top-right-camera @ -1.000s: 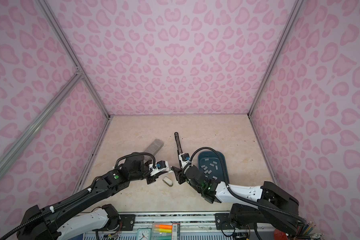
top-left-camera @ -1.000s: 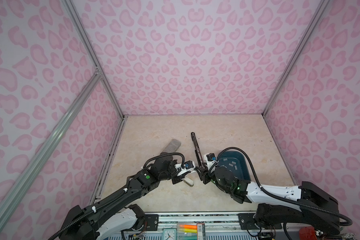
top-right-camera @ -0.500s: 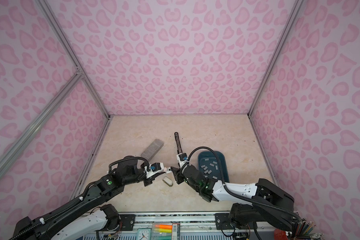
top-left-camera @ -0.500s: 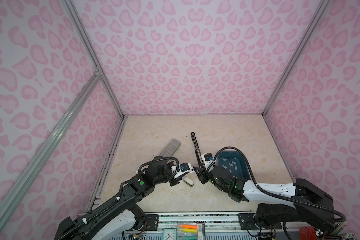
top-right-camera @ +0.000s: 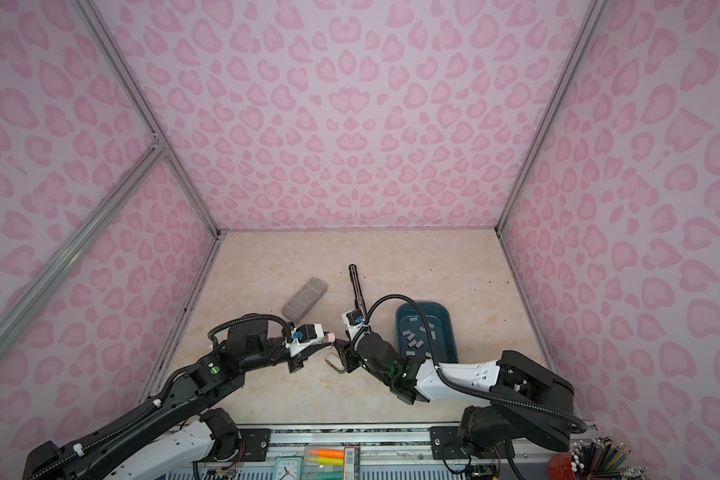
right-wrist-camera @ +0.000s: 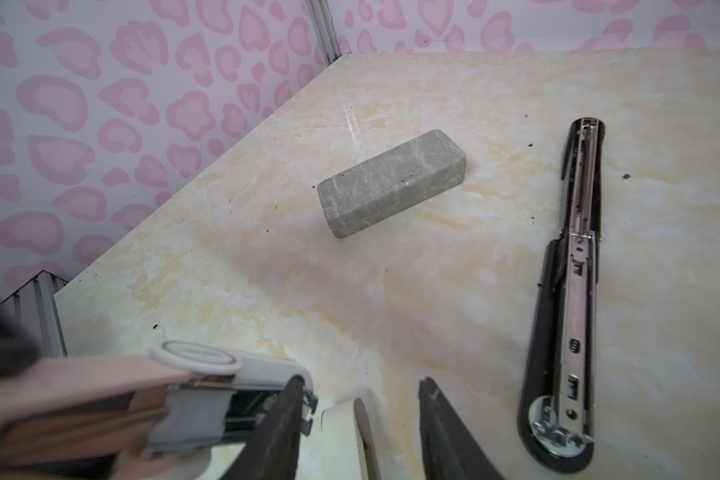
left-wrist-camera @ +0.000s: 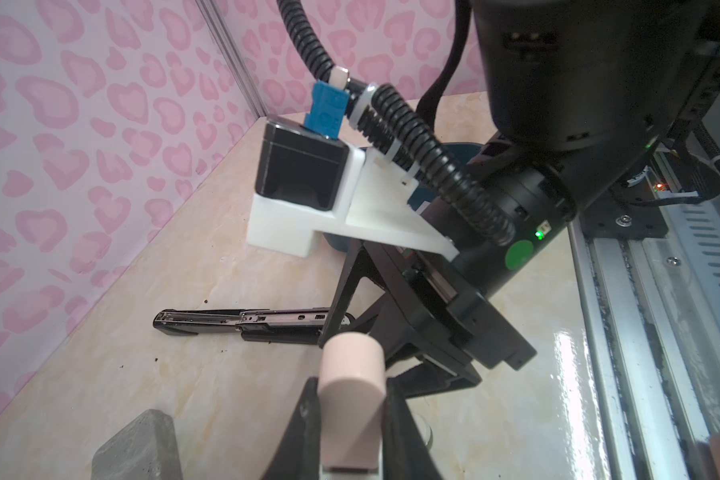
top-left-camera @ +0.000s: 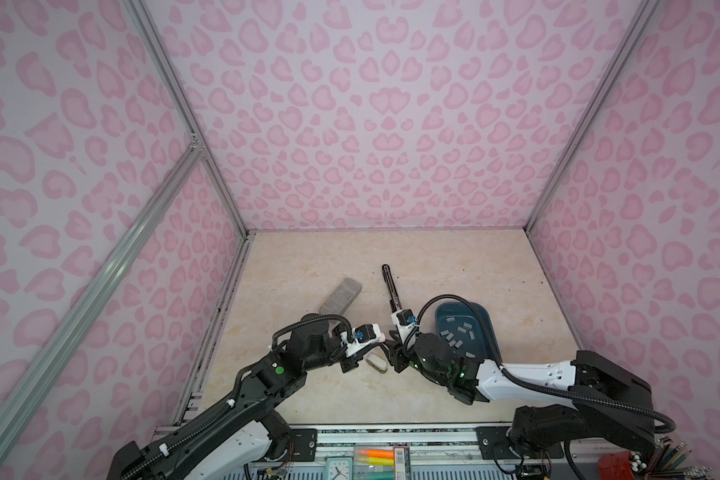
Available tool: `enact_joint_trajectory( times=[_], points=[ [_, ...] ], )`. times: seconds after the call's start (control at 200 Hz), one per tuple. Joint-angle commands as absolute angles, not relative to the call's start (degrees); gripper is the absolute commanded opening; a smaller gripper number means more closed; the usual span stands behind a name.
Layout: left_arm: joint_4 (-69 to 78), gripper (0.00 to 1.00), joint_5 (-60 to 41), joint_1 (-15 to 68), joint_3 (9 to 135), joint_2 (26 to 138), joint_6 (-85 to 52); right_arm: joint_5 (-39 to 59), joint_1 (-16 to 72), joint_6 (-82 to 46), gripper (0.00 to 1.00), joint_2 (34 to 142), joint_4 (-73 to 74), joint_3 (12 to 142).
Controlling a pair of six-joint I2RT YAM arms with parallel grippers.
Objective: Load the staples into the stapler
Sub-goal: 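Grasp the pink staple box with the right gripper beside the left gripper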
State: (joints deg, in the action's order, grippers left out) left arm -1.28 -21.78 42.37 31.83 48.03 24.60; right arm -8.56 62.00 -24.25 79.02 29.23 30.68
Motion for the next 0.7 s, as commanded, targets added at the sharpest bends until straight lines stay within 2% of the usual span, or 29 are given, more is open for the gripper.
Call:
enact_joint_trajectory(
  times=[0.0, 0.23, 0.32, 0.495, 0.56, 0.615, 0.695],
  points=[
    [1.9, 0.03, -21.9, 42.4, 32.2, 46.8, 23.7, -11.5, 62.2, -22.3, 0.49, 77.2, 30.3, 29.7],
    [2.4, 0.03, -21.5, 42.3, 29.7, 42.6, 25.0, -18.3, 61.9, -19.4, 0.55, 67.8, 27.6, 25.0],
    [1.7, 0.03, -22.0, 42.3, 30.1, 41.6, 25.3, -18.2, 61.7, -14.8, 0.61, 63.7, 27.9, 23.5],
    [0.9, 0.03, -26.0, 42.4, 29.3, 42.0, 27.1, -11.5, 61.7, -4.2, 0.72, 56.5, 35.1, 17.3],
    [0.1, 0.03, -27.1, 42.4, 30.1, 42.7, 27.4, -7.9, 61.7, -3.2, 0.81, 54.3, 31.1, 17.8],
    [-1.4, 0.03, -28.6, 42.3, 31.2, 43.3, 28.0, -4.0, 61.6, -0.8, 0.82, 52.9, 24.6, 19.8],
    [-2.2, 0.03, -31.3, 42.3, 32.1, 44.1, 28.6, -0.5, 61.6, 1.8, 0.82, 51.4, 22.8, 19.4]
  ],
)
